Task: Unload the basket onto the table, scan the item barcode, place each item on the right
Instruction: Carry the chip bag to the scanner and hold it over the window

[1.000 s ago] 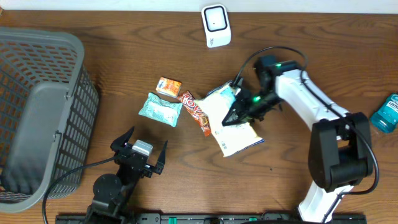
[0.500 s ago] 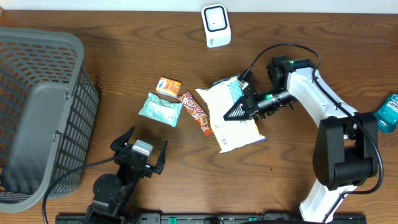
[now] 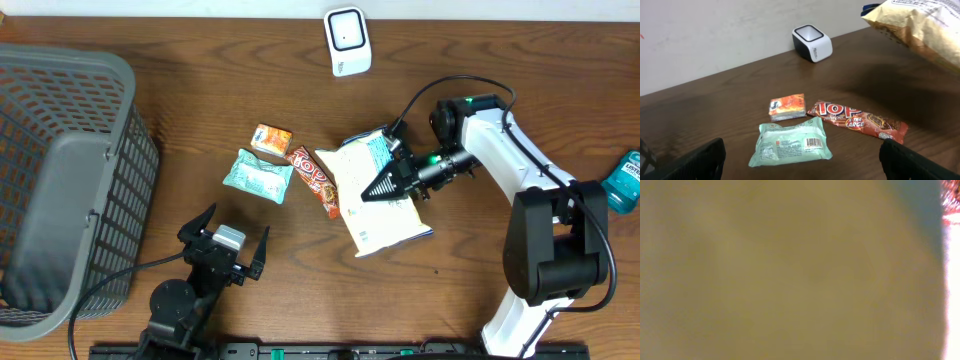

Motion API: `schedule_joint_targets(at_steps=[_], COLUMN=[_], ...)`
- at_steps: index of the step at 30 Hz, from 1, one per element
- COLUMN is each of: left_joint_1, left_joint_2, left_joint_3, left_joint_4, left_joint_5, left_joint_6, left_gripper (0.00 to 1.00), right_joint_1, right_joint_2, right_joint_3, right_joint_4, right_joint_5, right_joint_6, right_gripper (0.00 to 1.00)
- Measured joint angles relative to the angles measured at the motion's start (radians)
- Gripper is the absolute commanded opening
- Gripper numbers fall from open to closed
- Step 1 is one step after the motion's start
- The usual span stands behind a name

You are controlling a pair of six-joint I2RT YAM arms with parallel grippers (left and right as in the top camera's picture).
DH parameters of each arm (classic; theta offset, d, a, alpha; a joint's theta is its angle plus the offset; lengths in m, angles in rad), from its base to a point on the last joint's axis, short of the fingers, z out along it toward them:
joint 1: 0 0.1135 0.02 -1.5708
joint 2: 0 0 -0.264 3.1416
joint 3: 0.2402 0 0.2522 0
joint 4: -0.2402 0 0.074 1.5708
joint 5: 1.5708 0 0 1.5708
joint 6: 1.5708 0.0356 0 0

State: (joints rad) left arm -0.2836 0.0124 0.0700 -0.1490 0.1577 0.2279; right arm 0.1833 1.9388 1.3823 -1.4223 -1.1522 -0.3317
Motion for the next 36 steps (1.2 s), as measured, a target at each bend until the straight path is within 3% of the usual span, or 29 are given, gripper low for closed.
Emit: schedule_joint_targets(at_steps=[12,18,21,28,31,36], left_joint_1=[0.0,0.0,0.0,0.0,0.0,0.0], left_joint_2=[0.0,0.0,0.0,0.0,0.0,0.0], left_joint_3=[0.0,0.0,0.0,0.0,0.0,0.0], left_joint_4=[0.0,0.0,0.0,0.0,0.0,0.0], left_joint_5=[0.0,0.0,0.0,0.0,0.0,0.0], left_joint_6=[0.0,0.0,0.0,0.0,0.0,0.0], left_gripper=[0.98,0.98,0.98,0.98,0.98,0.98], right_joint_1=[0.0,0.0,0.002,0.066,0.108,0.153], right_joint_2=[0.0,-0.016,-0.074,-0.277,-0.297,-0.281], right_joint_3=[0.0,0.082,0.141,0.182,0.185,0.186], right_joint_4=[-0.059,-0.043,0.045,0.347,0.459,0.653], right_joint_5=[0.004,0.13,0.254,0.759,0.871,0.978], right_joint_6=[-0.15,-0.161,-0.074,0.281,0.31,0.232], right_gripper=[0.02,0.02,0.01,0.01,0.01,0.01])
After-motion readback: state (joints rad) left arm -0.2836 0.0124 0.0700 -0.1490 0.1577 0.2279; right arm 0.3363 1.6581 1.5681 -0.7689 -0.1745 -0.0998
